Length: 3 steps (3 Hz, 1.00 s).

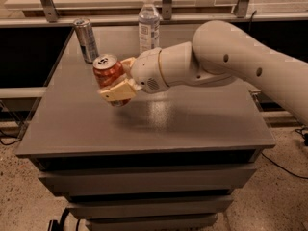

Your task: Knock coke can over

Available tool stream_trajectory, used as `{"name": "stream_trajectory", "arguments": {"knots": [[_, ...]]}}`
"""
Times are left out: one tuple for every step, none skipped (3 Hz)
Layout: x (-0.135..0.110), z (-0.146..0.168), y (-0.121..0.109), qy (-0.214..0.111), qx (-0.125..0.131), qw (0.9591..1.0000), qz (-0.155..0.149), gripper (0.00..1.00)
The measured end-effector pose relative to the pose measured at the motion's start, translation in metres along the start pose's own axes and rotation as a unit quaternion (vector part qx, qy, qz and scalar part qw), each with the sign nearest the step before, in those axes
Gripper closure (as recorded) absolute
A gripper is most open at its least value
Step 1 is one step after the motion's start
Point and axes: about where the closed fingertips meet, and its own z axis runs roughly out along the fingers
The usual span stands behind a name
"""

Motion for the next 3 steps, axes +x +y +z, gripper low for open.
{"name": "stream_trajectory", "arguments": {"knots": [[0.014, -0.037, -0.011, 0.072, 0.021, 0.9971, -0.004, 1.00], [0.034, -0.071, -0.020, 0.151, 0.034, 0.9879, -0.008, 1.00], [0.058, -0.101, -0.021, 0.234, 0.032, 0.9716, -0.013, 1.00]]}}
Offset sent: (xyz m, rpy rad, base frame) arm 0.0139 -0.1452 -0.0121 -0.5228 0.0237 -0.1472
